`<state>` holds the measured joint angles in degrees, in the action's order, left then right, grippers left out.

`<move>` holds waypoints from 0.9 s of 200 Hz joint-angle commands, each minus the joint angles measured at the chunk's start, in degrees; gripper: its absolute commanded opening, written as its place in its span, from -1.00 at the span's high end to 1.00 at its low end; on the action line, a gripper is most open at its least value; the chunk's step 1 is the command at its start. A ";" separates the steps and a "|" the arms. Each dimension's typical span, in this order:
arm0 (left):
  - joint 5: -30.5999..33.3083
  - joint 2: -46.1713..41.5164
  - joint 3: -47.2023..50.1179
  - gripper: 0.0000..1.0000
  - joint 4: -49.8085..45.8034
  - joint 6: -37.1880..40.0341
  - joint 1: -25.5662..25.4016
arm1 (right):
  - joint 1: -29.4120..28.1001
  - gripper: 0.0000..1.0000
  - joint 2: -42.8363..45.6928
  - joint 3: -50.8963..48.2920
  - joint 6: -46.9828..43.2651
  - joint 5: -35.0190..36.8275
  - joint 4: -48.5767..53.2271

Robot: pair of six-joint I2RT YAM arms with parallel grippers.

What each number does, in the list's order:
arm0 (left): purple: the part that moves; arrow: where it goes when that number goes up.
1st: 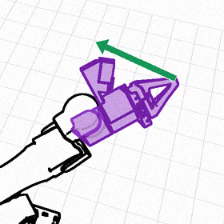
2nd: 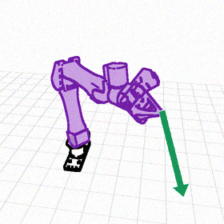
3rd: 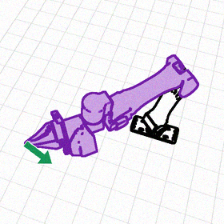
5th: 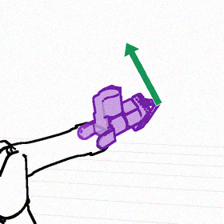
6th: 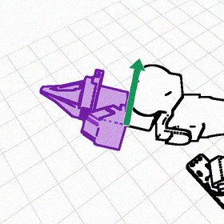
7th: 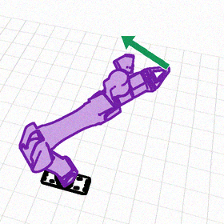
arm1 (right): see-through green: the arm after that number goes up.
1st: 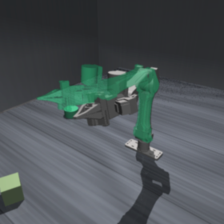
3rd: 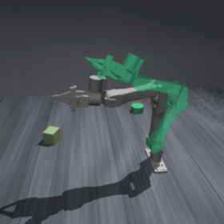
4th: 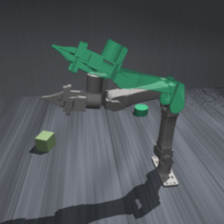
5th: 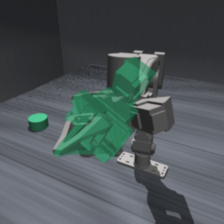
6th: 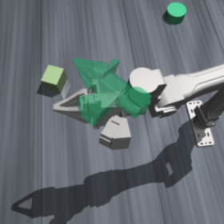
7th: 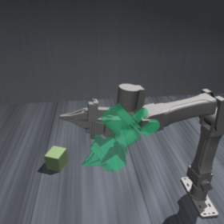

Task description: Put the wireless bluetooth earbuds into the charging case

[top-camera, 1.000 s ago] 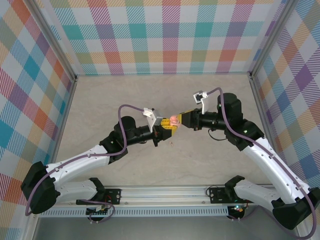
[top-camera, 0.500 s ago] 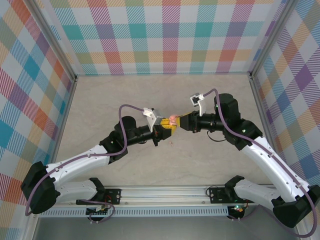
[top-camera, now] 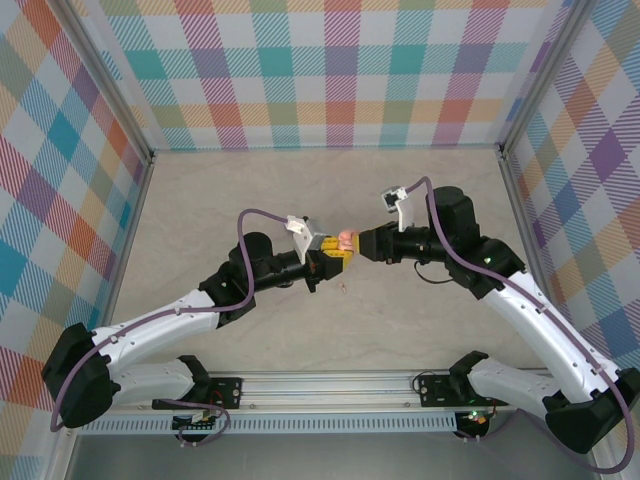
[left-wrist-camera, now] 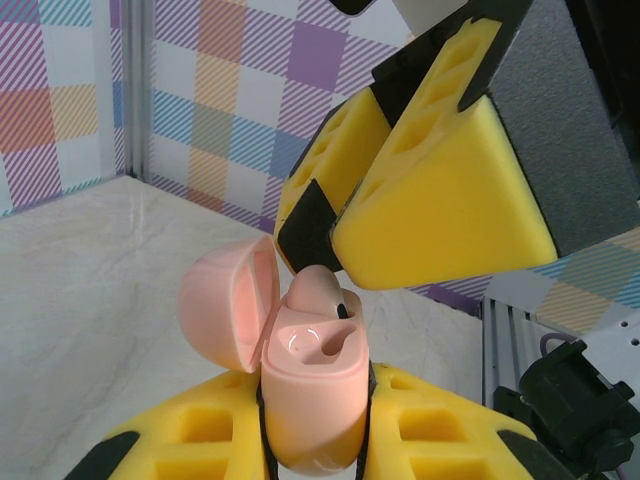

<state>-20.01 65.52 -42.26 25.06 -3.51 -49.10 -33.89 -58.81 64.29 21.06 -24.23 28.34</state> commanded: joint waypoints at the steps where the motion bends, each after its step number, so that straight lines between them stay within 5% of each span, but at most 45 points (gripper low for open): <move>1: 1.23 -1.02 -1.84 0.86 -0.16 0.77 -0.74 | -0.50 0.27 1.22 1.74 -1.37 -0.04 0.04; 76: 1.48 -4.92 -2.10 0.85 -3.70 1.65 -0.75 | -0.35 0.20 2.34 1.10 3.64 30.14 10.07; 180: -2.65 -11.75 -7.03 0.83 -12.64 1.22 -0.75 | 0.05 0.16 -19.82 -0.22 2.41 17.14 6.84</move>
<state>-20.18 55.68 -47.18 14.39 -2.90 -49.10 -34.06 -75.48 64.38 23.31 -1.58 37.78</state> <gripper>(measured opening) 0.211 0.420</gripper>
